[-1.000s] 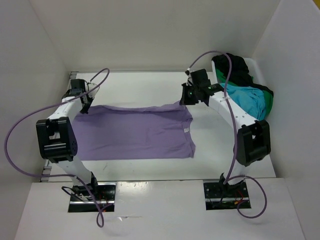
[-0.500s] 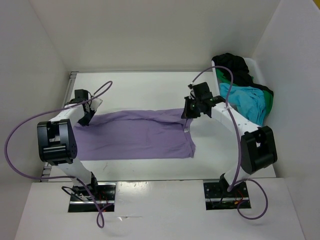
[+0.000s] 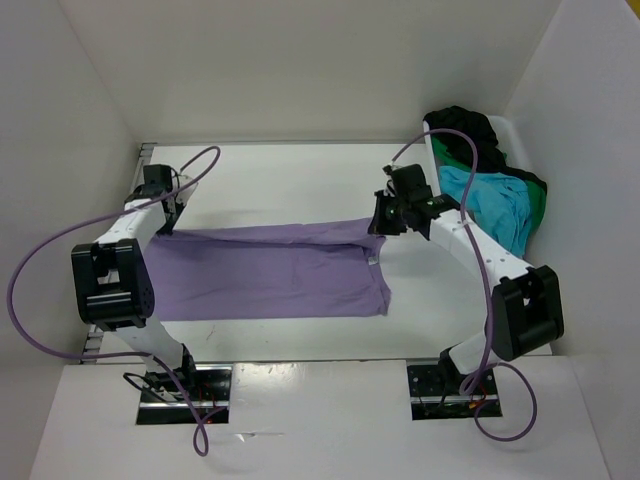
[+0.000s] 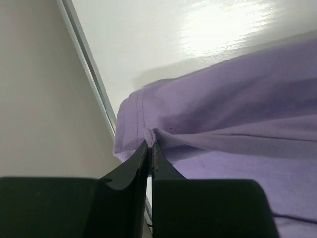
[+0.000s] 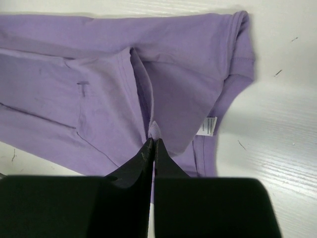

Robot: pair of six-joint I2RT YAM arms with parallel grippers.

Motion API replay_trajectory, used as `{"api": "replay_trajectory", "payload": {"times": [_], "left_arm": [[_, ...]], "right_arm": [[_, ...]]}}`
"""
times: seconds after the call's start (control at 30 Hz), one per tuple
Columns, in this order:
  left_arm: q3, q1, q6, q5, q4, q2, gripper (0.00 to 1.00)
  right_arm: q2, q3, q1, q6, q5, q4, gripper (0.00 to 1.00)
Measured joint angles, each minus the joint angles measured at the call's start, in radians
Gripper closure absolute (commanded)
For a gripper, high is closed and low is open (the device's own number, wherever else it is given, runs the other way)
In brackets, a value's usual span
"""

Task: Fold and stack the t-shirts
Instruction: Fold the other side of the tshirt into a rectangle

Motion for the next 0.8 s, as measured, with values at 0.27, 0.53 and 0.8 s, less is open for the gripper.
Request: {"api": "replay_trajectory", "payload": {"times": [0.27,0.53,0.8], "left_arm": [[-0.072,0.0,0.002,-0.014,0.023,0.002,0.93],[-0.097,0.0,0.003,-0.021,0.031,0.01,0.92],[-0.108,0.0,0.029,-0.024,-0.001,-0.007,0.41]], "right_arm": [[-0.021,-0.079,0.0,0.016,-0.031,-0.008,1.0],[0.047,-0.089,0.0,0.032,-0.043,-0.045,0.97],[0.142,-0.09,0.0,0.055,-0.046,-0.117,0.43]]}}
